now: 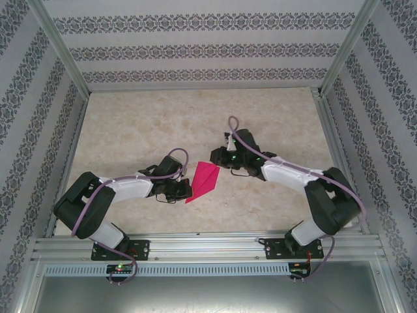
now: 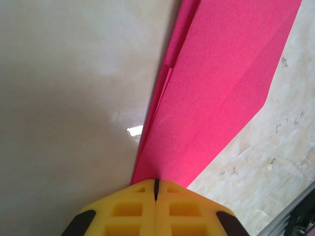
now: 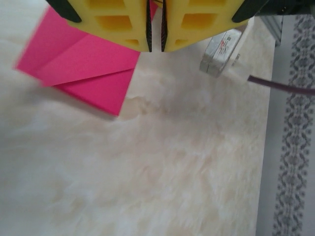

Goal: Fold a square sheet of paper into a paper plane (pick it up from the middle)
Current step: Fourth fold the wing at the center of the table.

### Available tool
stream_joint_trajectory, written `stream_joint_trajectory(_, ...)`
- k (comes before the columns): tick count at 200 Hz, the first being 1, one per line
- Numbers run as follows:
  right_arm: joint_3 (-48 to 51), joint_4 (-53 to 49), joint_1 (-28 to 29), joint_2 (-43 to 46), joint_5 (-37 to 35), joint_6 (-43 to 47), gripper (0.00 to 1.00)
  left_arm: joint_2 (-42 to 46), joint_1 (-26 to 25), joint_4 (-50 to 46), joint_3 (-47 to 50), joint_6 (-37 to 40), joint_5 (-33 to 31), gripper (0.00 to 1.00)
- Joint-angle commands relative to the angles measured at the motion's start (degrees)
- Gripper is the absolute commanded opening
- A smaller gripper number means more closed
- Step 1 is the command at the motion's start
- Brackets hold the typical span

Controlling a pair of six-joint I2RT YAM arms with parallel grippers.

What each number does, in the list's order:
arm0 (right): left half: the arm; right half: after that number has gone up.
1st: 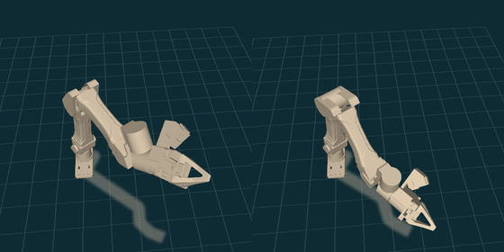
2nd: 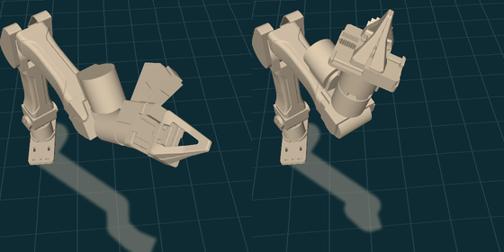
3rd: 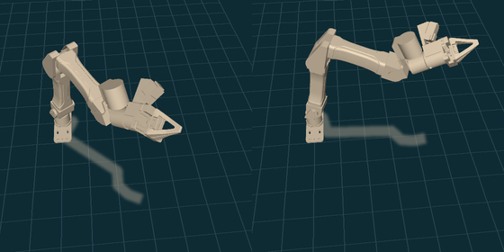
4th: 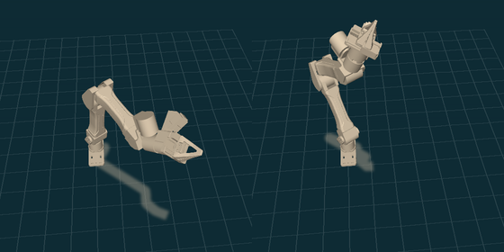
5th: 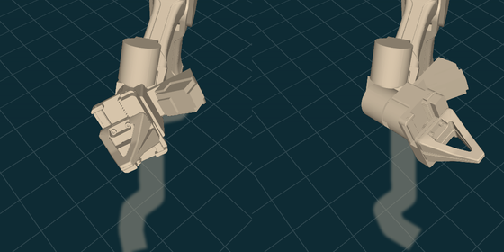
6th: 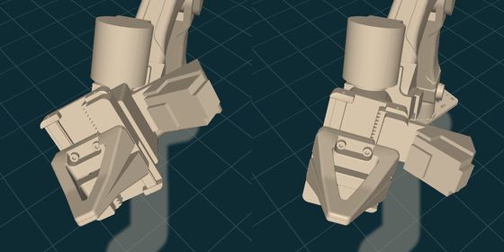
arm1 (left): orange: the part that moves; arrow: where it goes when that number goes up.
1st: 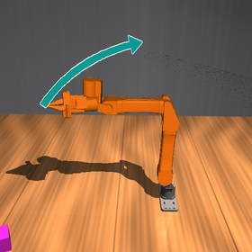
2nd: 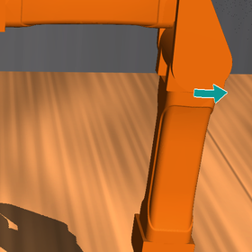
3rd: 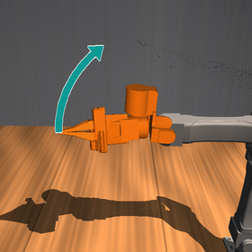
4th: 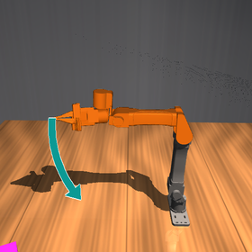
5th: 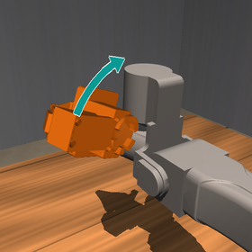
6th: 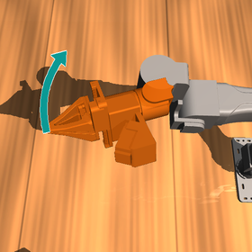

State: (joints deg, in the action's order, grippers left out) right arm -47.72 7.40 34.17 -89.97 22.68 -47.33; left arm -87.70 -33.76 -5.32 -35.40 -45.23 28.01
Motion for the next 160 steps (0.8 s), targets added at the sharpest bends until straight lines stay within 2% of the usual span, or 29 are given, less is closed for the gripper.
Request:
stream_joint_trajectory(1, 0.9, 5.9, 3.4, -6.3, 2.2, -4.4, 0.13, -2.2, -0.5, -7.7, 1.4, 0.8, -2.7, 0.04)
stream_joint_trajectory(56, 2.1, 9.7, 4.2, -16.0, 2.1, -6.0, 0.09, -0.3, -0.5, -7.9, 1.2, 2.0, -1.3, 0.06)
stream_joint_trajectory(160, 1.6, 4.1, -0.7, -16.1, 2.5, -1.2, 0.10, 0.7, -0.5, -9.3, 0.9, 3.3, -1.5, 0.04)
